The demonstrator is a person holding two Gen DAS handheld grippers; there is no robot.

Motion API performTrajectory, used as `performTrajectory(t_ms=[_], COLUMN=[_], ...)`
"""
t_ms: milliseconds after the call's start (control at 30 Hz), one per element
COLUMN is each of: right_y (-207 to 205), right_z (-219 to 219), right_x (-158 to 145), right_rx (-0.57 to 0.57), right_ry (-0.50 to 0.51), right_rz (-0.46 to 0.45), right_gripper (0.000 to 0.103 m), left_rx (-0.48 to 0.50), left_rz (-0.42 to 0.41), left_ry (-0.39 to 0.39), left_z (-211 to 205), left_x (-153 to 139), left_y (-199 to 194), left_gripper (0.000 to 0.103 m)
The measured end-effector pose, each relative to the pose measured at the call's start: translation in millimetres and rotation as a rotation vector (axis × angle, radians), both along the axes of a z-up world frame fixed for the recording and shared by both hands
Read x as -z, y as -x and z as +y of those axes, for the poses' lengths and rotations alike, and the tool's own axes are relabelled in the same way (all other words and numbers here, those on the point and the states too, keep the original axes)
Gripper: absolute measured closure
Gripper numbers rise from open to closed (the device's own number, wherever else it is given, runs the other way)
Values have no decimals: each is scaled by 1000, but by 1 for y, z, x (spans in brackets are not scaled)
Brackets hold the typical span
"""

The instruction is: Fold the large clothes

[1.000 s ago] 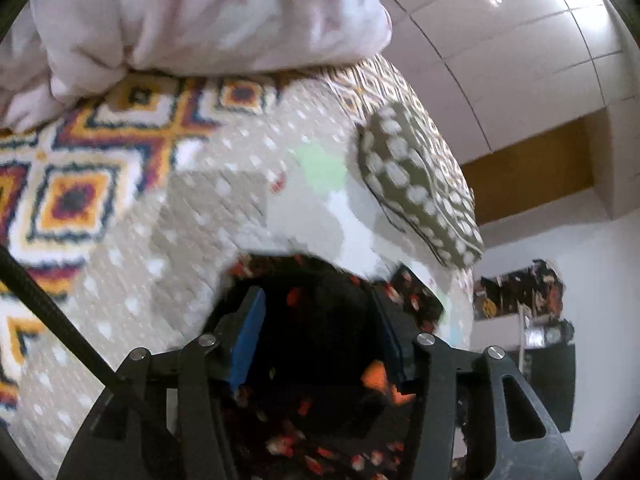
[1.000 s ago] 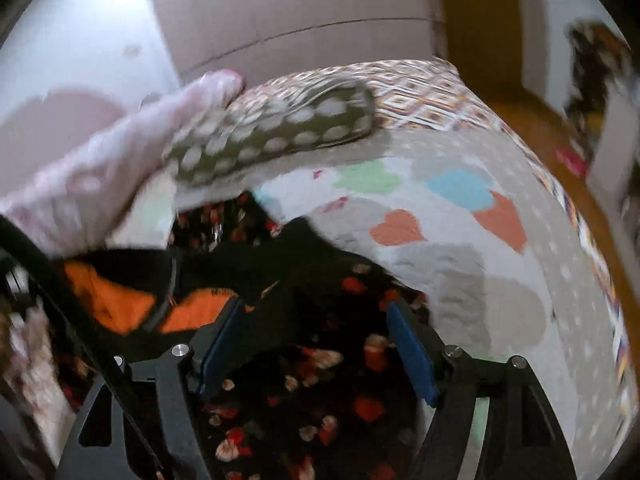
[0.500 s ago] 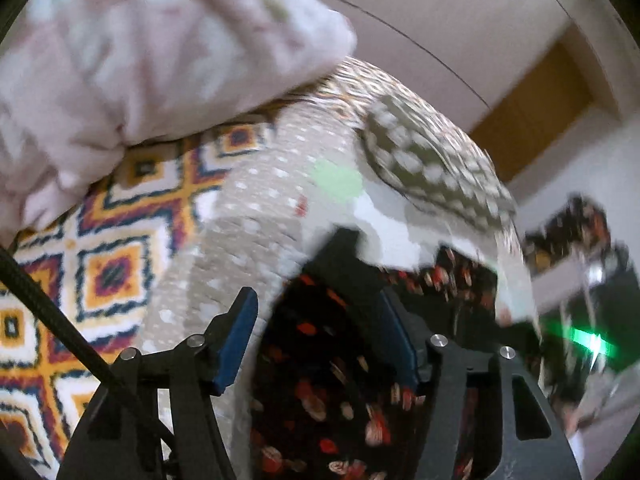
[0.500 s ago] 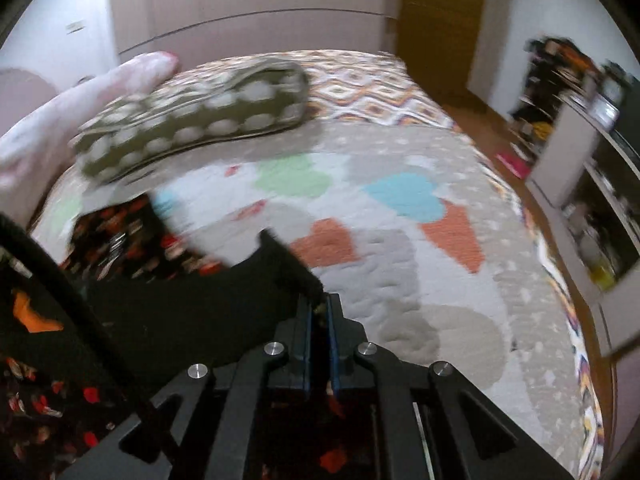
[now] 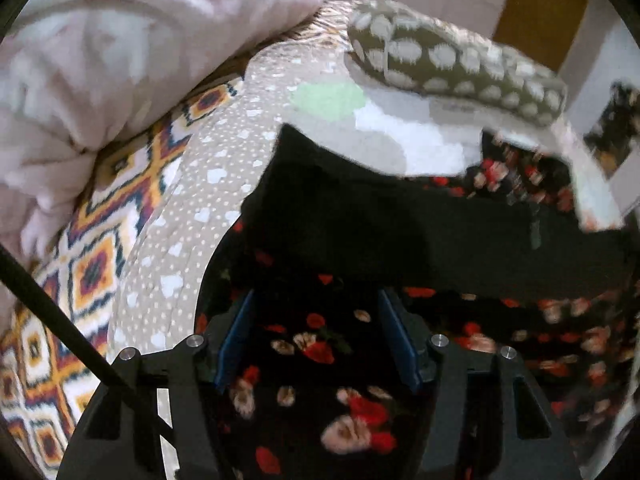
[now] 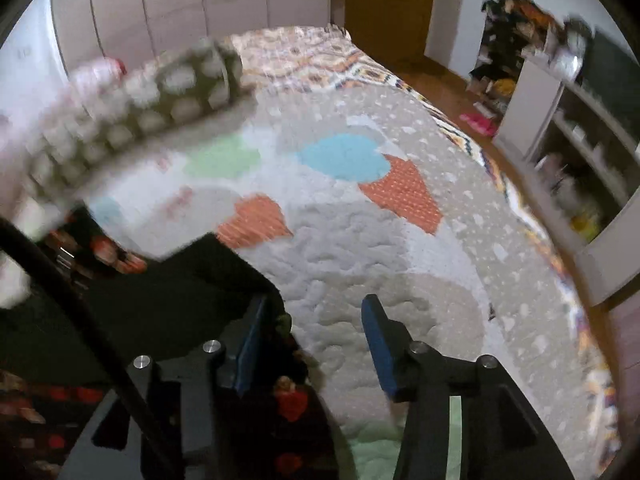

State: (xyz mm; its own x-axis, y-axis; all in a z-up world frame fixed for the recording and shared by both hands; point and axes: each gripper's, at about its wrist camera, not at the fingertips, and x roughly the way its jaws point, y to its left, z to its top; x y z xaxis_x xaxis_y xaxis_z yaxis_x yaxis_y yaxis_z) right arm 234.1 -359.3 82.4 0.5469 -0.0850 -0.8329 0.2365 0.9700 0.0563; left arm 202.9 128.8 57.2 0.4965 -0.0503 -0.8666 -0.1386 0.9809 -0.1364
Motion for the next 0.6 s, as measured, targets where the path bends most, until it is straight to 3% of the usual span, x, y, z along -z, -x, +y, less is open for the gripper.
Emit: performTrajectory(t_ms=[100,300,400,600], right_y=[24,97,132,162], right_z=[-16,-21,-21,-2], right_x=[-29,-62,-50,18], right_rx=[-7,-104,-143,-156], right_ry=[-115,-150,-204,-366], right_rz=[-83,-135,-111,6], right_gripper=[49,40,35,32], left_rx=[-16,-15,5,31], left_rz=[-44,-108,-93,-52], left_ry=[80,119,123,172], left_z=[10,25,21,6], left_x=[-24,-57,-54,-32], left_y=[22,88,121,166], left_gripper=[42,37,37,37])
